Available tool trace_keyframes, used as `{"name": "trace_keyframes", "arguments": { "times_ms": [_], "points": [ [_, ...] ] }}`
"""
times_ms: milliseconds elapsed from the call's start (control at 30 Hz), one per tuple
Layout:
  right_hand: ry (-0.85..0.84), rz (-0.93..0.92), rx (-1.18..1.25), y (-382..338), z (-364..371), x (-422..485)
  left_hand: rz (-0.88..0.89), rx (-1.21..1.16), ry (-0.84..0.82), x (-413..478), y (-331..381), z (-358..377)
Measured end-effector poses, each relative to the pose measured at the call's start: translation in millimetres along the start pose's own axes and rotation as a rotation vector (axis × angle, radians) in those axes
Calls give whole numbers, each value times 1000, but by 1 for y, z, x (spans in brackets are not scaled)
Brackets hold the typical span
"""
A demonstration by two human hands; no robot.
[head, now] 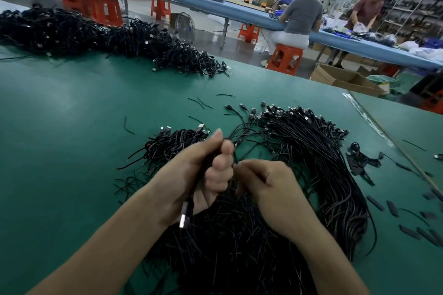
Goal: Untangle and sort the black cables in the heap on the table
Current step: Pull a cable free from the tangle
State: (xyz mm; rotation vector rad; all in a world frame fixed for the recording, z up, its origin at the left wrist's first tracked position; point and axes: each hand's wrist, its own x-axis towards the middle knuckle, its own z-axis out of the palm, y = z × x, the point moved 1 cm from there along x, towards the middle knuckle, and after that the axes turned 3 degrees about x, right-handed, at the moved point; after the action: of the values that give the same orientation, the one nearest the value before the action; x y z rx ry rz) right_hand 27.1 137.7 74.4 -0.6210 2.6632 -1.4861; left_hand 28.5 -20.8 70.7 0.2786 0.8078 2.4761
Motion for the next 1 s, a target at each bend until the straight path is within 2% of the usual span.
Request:
{"name": "trace_keyframes", "arguments": {
  "times_ms": [100, 167, 233, 300, 367, 400, 500, 567, 633, 800, 900, 1000],
  "points": [
    [-146, 1, -94, -3, 9, -7, 279, 98, 207, 7, -4, -4],
    [-238, 11, -176, -4, 12, -11, 433, 396, 286, 9, -9, -9],
    [-286, -11, -293, -6, 10, -13, 542, 800, 400, 7, -12, -15],
    [-275, -52, -331, -10, 6, -14, 502, 1134, 428, 6, -14, -17],
    [-199, -97, -341, -12, -3, -14, 335, 1400, 366, 4, -16, -16],
    [-139, -130, -345, -12, -9, -13, 247, 1439, 318, 2, -17, -16],
    [-29, -181, -219, -13, -19, -13, 22, 1203, 223, -3, -20, -10],
    [-16, -192, -16, -13, -20, -12, -44, 1086, 218, -6, -18, -7],
    [7, -192, 101, -8, -19, -10, -98, 982, 138, -8, -15, -7],
    [-103, -117, 213, -1, -19, -7, -178, 738, -39, -12, -8, -15],
    [-163, -99, 136, -4, -20, -10, -200, 748, -15, -11, -10, -16],
    [-113, -150, -95, -6, -16, -11, -121, 1015, 170, -5, -12, -17]
  ]
}}
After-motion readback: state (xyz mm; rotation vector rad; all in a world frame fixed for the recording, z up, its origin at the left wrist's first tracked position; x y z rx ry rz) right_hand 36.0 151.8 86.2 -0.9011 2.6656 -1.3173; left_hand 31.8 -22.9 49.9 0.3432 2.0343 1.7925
